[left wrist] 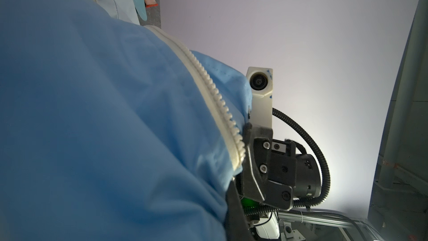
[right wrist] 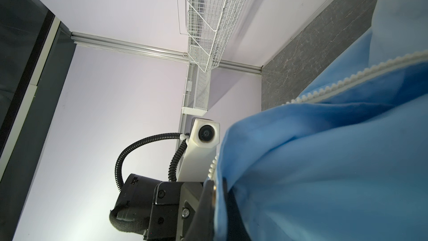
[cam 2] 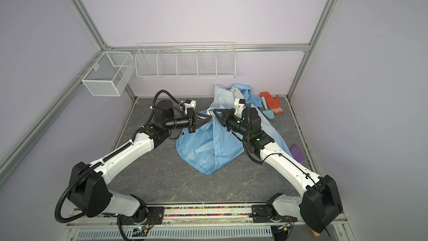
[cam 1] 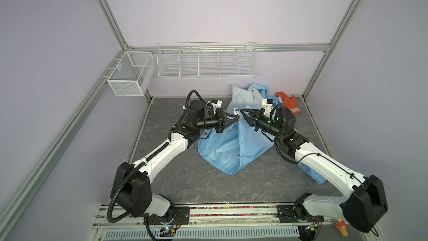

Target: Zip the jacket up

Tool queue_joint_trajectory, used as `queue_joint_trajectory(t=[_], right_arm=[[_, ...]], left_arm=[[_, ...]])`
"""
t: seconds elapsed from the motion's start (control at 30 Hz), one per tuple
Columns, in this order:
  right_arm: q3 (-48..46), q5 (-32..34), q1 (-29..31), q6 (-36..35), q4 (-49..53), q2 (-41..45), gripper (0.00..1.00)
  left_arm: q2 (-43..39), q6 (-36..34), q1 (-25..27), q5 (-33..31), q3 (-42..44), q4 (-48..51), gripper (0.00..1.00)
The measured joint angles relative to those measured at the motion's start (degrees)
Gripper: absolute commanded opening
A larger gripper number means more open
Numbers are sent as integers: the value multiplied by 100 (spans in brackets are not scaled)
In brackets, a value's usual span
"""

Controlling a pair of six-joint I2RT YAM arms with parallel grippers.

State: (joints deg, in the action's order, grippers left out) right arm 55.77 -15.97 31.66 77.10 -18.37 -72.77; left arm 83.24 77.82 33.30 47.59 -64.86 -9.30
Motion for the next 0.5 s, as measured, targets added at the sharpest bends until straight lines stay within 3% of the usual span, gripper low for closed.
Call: queue_joint_trajectory(t=[0.2,0.5], right_arm=[[2,-26,-28,-197,-245,20,7],[7,-42,-44,-264,-354,20,6]], left_arm=[[-15,208,52,31,118,-269,37],[-22,752,118,-249,476,-852,44]])
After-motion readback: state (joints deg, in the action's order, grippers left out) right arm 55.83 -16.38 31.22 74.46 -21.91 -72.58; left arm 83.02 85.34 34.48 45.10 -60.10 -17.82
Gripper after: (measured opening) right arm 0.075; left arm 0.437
